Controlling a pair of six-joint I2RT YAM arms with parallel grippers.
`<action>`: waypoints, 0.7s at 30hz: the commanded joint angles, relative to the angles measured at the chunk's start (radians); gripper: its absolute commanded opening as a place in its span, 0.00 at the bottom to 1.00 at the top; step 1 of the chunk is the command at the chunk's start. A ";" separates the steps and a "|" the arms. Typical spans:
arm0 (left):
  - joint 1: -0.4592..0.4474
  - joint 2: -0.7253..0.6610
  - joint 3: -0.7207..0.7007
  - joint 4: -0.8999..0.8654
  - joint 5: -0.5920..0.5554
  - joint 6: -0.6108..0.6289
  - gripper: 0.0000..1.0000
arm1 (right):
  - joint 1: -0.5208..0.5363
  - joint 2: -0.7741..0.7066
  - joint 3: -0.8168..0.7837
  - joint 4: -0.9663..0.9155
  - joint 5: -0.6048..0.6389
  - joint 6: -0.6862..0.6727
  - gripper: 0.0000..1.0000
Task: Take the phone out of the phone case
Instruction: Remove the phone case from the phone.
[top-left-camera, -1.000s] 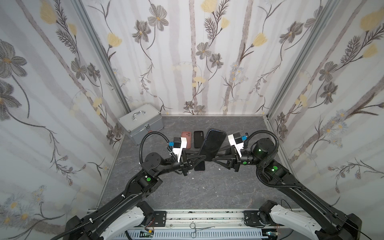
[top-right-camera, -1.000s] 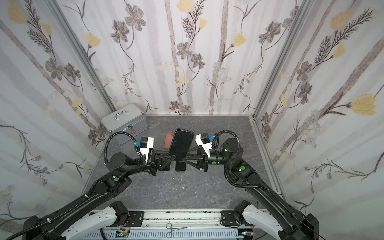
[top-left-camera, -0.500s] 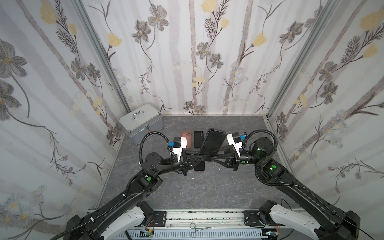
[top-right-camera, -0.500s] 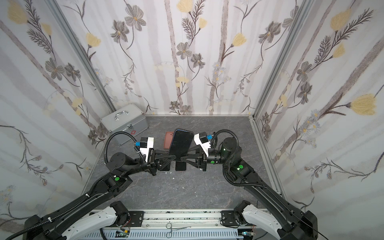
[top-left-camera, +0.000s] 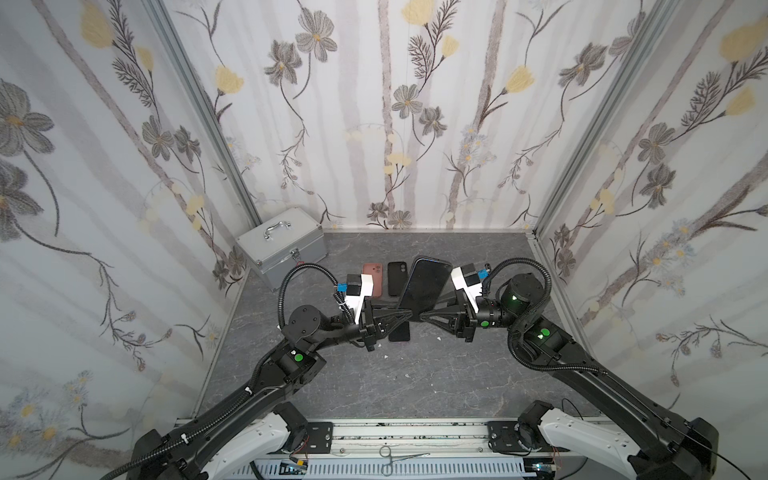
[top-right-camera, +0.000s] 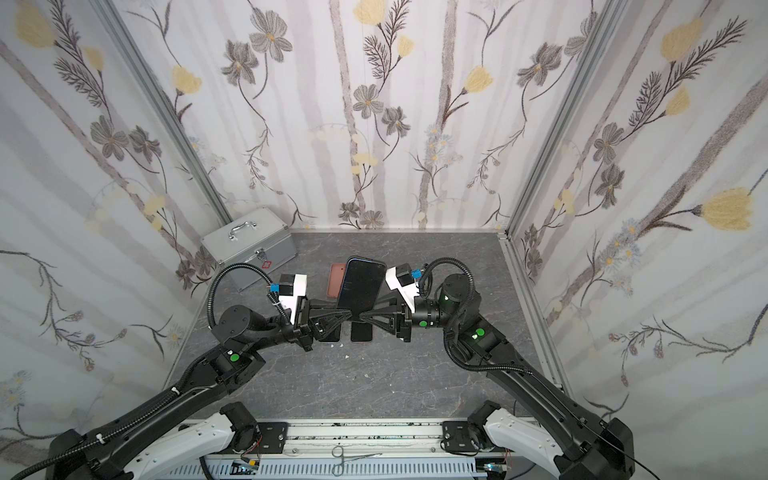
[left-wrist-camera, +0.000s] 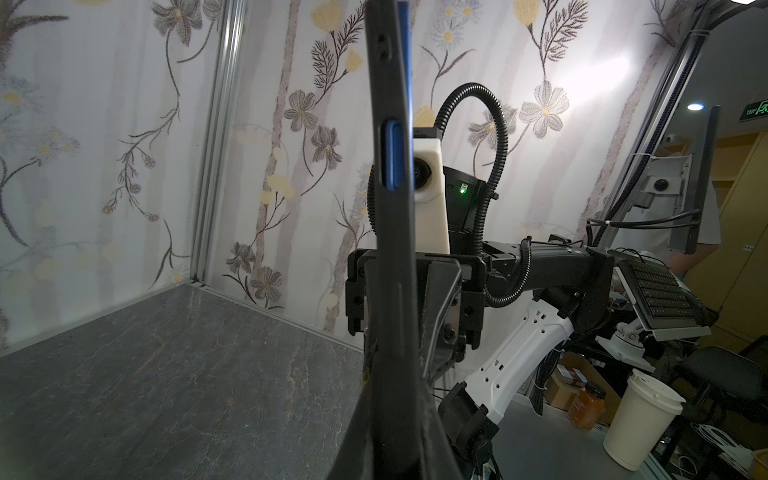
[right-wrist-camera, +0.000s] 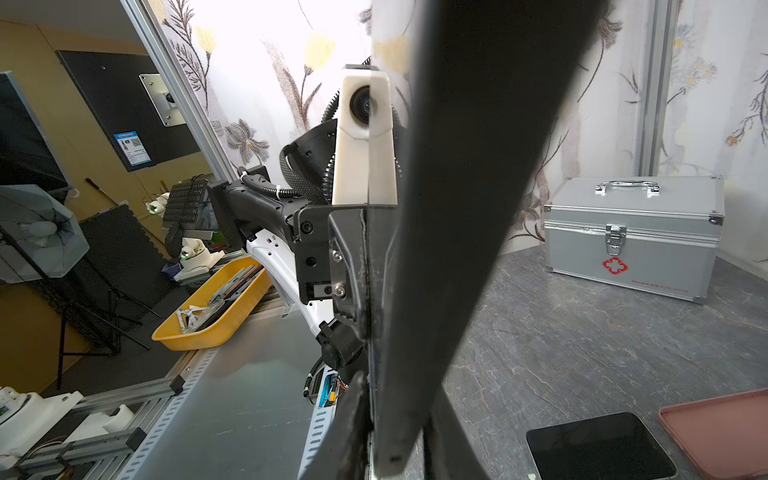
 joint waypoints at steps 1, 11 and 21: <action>0.001 -0.003 -0.002 0.063 0.025 0.000 0.00 | 0.001 0.003 0.012 0.015 -0.011 0.015 0.21; 0.001 0.007 0.003 0.061 0.022 0.009 0.00 | 0.001 -0.004 0.014 0.018 -0.003 0.020 0.08; 0.000 -0.002 0.005 0.058 -0.033 0.043 0.40 | -0.001 -0.044 0.020 -0.009 0.051 -0.020 0.00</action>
